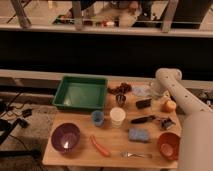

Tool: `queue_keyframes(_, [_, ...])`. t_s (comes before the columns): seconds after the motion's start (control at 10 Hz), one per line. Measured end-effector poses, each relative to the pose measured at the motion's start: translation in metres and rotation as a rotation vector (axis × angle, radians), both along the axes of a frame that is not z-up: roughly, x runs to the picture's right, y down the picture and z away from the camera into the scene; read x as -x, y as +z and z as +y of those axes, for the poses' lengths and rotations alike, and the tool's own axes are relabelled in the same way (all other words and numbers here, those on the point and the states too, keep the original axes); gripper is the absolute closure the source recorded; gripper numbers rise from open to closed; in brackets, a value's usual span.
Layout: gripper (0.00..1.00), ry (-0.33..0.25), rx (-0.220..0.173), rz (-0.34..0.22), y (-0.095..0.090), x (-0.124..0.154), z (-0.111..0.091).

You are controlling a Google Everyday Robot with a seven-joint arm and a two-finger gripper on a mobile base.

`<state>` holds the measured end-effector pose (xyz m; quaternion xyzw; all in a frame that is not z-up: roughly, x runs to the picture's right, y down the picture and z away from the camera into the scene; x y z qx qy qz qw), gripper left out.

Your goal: Wipe table surface with eraser

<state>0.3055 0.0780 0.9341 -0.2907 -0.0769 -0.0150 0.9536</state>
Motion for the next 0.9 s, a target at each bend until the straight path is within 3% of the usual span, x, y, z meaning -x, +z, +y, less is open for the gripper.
queue_keyframes(0.3, [0.2, 0.0, -0.004, 0.003, -0.001, -0.001, -0.001])
queue_keyframes(0.7, [0.2, 0.018, -0.071, 0.026, -0.021, -0.002, -0.019])
queue_keyframes(0.9, [0.2, 0.02, -0.074, 0.027, -0.022, -0.003, -0.019])
